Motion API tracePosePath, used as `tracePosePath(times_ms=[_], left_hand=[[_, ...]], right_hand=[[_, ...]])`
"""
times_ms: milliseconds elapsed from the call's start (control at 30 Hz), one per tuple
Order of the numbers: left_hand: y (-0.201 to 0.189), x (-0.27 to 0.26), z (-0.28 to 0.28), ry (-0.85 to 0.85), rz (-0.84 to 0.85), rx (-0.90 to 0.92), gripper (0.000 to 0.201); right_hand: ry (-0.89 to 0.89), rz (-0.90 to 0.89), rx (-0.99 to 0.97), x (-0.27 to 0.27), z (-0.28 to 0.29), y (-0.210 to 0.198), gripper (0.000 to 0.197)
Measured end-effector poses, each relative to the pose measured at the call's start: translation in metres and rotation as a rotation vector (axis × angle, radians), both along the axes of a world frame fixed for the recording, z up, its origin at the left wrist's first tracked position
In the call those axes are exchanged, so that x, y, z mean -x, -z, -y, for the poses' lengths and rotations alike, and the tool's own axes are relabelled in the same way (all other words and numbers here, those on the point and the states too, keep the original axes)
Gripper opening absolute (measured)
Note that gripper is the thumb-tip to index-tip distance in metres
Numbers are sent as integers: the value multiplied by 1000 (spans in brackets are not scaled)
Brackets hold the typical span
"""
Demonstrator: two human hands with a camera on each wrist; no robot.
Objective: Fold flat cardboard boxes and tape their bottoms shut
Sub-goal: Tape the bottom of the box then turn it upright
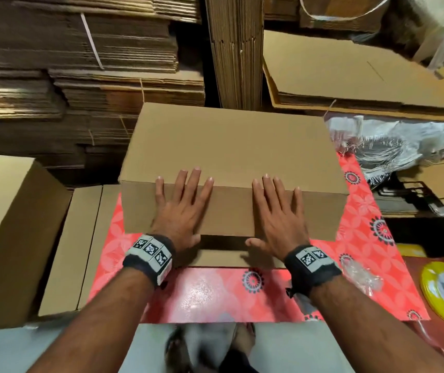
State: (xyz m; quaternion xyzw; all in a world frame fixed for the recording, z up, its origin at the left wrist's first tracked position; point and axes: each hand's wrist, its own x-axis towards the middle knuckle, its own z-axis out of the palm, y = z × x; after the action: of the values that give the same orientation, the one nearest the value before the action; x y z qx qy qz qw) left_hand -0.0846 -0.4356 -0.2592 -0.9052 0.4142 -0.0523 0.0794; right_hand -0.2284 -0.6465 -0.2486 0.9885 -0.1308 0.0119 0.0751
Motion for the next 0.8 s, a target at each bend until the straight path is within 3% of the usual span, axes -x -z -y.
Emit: tracePosePath(times_ms=[100, 200, 300, 367, 433, 500, 567, 667, 733, 800], left_hand=[[-24, 2, -13, 67, -107, -62, 153], [-54, 0, -22, 99, -199, -144, 141], [-84, -5, -28, 167, -296, -77, 108], [-106, -12, -31, 217, -361, 45, 81], [-130, -18, -30, 210, -425, 210, 67], [-150, -23, -22, 203, -297, 333, 61], [-157, -26, -9, 203, -40, 410, 55], [-150, -19, 17, 162, 117, 474, 62], [-134, -11, 35, 125, 20, 385, 76], [-114, -10, 50, 74, -107, 217, 85]], right_hand=[[-55, -64, -23, 5, 5, -9, 151], [-127, -188, -101, 9, 15, -34, 142], [-245, -204, -156, 7, 26, -73, 114], [-284, -161, -199, 4, 35, -99, 92], [-271, -90, -347, -1, 47, -121, 73], [-256, -7, -396, -11, 56, -143, 59], [-214, 108, -277, -26, 60, -161, 50], [-75, 356, -66, -51, 57, -169, 33], [-13, 425, -58, -68, 51, -158, 32], [19, 354, -64, -82, 50, -141, 38]])
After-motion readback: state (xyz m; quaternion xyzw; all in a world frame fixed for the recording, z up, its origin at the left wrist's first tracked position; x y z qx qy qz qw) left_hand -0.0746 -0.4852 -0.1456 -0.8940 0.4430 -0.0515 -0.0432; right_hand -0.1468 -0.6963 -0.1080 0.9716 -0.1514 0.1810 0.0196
